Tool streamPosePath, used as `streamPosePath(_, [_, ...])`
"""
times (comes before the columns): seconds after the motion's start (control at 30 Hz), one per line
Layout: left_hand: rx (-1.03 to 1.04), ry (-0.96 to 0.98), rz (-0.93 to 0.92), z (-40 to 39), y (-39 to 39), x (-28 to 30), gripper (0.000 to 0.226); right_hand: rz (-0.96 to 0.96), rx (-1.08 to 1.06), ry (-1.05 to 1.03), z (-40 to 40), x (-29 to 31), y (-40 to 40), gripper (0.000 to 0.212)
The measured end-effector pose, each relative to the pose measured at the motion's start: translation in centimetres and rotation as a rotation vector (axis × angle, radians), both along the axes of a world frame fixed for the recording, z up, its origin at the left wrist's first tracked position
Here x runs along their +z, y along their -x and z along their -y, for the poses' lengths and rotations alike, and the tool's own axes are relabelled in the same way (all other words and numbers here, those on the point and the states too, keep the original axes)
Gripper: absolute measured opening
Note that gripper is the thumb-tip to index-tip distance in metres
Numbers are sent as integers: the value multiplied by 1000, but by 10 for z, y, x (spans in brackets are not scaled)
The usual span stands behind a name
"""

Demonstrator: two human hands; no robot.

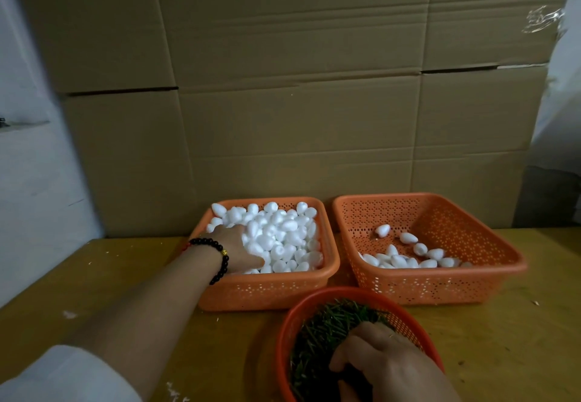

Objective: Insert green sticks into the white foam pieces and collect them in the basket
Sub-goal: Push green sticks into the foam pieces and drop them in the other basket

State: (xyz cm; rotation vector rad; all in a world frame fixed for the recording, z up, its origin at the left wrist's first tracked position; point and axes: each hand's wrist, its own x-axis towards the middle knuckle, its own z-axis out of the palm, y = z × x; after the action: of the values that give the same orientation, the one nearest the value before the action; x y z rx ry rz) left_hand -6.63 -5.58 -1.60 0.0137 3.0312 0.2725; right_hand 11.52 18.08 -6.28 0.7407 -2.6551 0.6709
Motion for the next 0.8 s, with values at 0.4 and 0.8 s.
streamPosePath(0.4, [-228,24,-58,-24,-1,0,17,109,-6,-72,0,4,2,38])
streamPosePath(0.8, [-142,-259,-159,-12,-7,-1,22,115,0,-142,0,-2,8,33])
